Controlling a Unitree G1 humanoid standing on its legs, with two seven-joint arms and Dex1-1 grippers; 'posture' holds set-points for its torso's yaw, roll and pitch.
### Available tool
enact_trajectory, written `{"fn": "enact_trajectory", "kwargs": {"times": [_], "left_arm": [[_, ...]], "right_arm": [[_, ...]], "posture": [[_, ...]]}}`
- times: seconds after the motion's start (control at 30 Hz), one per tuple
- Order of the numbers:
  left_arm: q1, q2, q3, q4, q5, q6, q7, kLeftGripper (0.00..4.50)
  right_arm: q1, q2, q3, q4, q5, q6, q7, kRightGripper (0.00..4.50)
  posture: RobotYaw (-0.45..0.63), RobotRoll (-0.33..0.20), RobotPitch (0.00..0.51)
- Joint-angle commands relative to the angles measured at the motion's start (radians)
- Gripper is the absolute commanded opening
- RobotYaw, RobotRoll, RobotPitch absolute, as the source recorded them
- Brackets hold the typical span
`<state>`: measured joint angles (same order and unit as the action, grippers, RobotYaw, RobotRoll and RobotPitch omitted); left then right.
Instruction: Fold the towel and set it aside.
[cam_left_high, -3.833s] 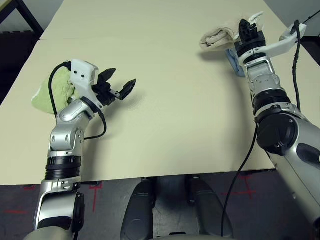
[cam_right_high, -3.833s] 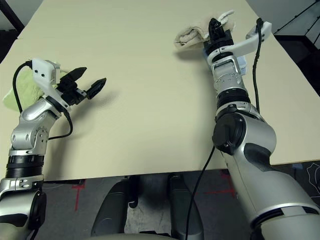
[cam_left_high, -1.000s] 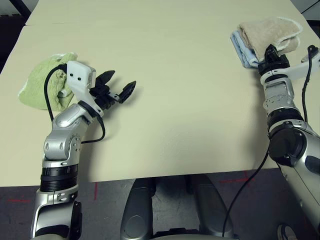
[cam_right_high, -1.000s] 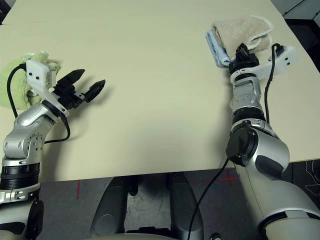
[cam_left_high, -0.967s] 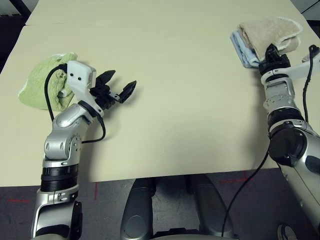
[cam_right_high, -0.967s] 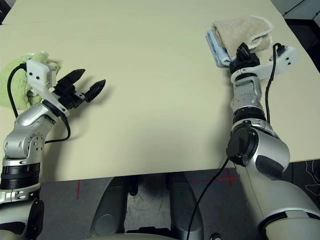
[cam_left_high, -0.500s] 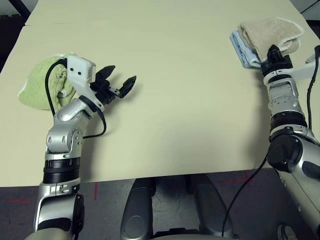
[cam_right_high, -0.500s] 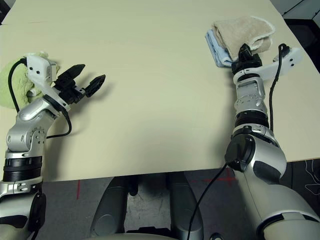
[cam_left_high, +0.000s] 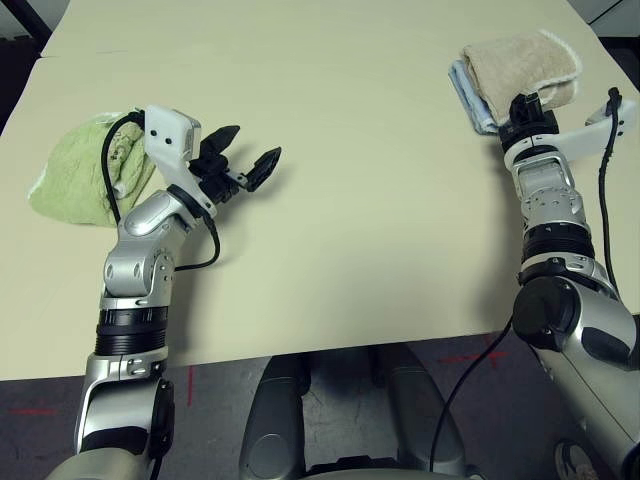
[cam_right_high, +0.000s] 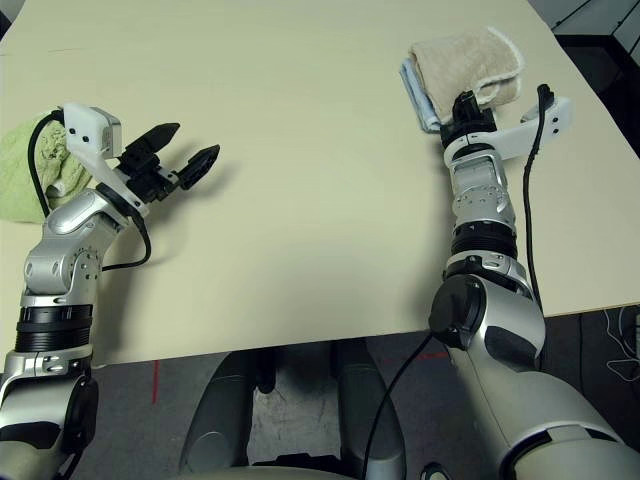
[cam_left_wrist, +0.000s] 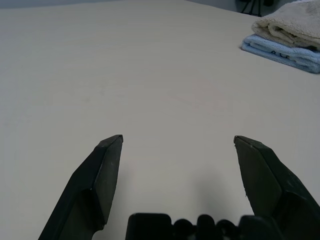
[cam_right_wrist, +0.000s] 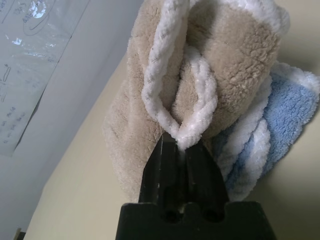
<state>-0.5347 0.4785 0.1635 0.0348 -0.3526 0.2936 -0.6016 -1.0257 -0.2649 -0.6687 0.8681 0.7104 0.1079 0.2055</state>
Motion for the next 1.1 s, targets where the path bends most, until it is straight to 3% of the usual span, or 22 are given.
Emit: {"fn": "enact_trajectory", "kwargs": {"times": [0.03,0.17,0.33,0.53,0.63,0.77,0.9,1.1], "left_arm": [[0.013,0.002,-0.007,-0.004,0.0,-0.001,-0.009,4.5],[0.009,0.003,-0.003,0.005,-0.003,-0.001,-0.012,4.5],[0.019,0.011,0.008,0.009,-0.008,-0.002,-0.019,4.5],[0.024,0.018,0.017,0.016,-0.005,-0.003,-0.019,4.5],[0.02,0.01,0.032,0.033,-0.003,0.004,0.011,4.5],[0.024,-0.021,0.063,0.05,0.009,0.002,0.097,4.5],[0.033,-0.073,0.086,0.094,0.052,-0.073,0.21,4.5],[0.0,-0.113,0.103,0.217,0.101,-0.184,0.313,4.5]], "right_arm": [[0.037,-0.019,0.001,-0.039,0.007,0.034,-0.013,1.22],[0.078,-0.044,0.029,-0.113,0.004,0.111,-0.001,2.69],[0.186,-0.112,0.084,-0.346,0.062,0.398,0.007,4.45],[0.335,-0.216,0.104,-0.608,0.216,0.741,0.08,4.45],[0.389,-0.271,0.194,-0.675,0.168,0.714,0.227,4.45],[0.394,-0.266,0.332,-0.633,-0.032,0.421,0.381,4.45],[0.313,-0.18,0.409,-0.448,-0.197,0.082,0.437,4.45],[0.135,-0.064,0.424,-0.09,-0.337,-0.252,0.366,4.45]], "posture": [[-0.04,0.0,0.257],[-0.05,0.0,0.249],[-0.06,0.0,0.24],[-0.08,0.0,0.224],[-0.09,0.0,0.213],[-0.06,0.0,0.195],[-0.02,0.0,0.183],[0.01,0.0,0.185]]}}
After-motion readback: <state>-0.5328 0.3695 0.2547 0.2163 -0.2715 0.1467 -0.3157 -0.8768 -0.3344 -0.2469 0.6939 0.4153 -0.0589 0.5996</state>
